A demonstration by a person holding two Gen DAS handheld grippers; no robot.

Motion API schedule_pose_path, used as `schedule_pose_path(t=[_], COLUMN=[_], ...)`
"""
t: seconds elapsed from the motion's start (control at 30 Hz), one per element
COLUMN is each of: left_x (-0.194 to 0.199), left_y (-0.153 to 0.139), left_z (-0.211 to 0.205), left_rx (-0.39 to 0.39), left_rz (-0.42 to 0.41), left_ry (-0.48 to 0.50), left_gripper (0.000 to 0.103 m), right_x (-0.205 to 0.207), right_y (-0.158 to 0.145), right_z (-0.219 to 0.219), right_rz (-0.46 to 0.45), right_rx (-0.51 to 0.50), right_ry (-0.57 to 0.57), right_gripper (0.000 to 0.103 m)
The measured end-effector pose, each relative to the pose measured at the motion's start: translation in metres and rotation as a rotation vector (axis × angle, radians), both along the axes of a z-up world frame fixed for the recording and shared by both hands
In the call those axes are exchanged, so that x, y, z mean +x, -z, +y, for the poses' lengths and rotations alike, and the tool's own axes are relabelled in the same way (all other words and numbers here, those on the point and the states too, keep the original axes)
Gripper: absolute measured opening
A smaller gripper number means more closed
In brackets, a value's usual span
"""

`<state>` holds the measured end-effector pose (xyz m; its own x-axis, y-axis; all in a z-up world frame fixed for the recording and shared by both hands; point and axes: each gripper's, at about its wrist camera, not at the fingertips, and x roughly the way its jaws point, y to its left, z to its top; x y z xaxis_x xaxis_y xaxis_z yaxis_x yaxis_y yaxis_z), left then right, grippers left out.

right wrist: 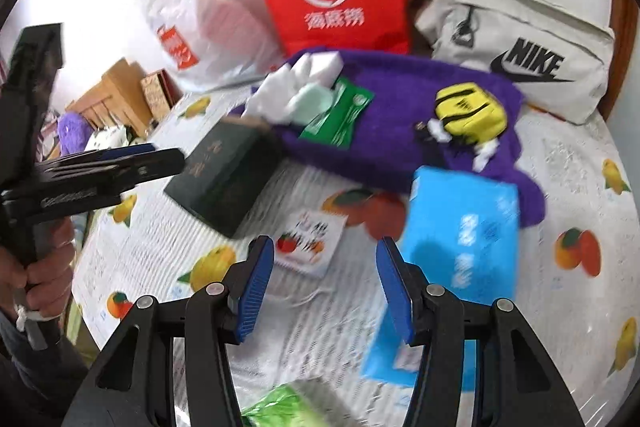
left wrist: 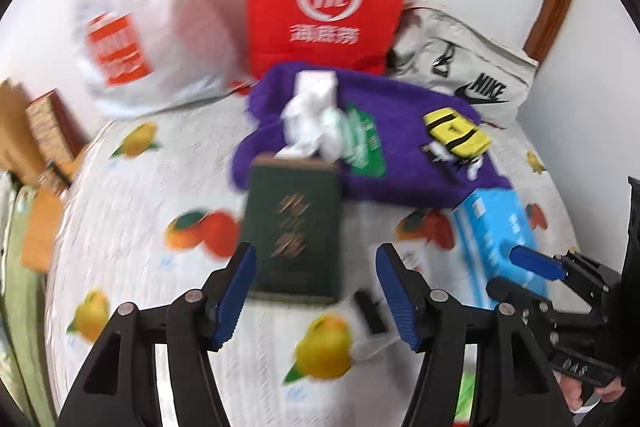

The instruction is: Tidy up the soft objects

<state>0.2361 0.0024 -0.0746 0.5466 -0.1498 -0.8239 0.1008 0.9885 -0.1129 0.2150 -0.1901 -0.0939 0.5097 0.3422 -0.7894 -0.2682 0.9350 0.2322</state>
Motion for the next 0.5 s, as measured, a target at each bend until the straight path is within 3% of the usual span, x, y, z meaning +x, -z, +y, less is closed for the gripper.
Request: schedule_pose_path(t=[0.2, 0.5], left_x=[-0.027, -0.027], left_y=[0.026, 0.053], left_z=[0.038, 0.067], left_rx=[-0.042, -0.082], left_rz=[0.048, 0.072], left_ry=[-0.063, -0.08], left_gripper=[0.062, 0.062], right_x=[-0.002, 0.03], right_y=[0.022, 0.058], right_z=[0.033, 0.058], right_rz=[0.028, 0.113], right_rx=[-0.022, -0.083], right_ry=[0.02, 0.091], right_gripper=[0.068, 0.069])
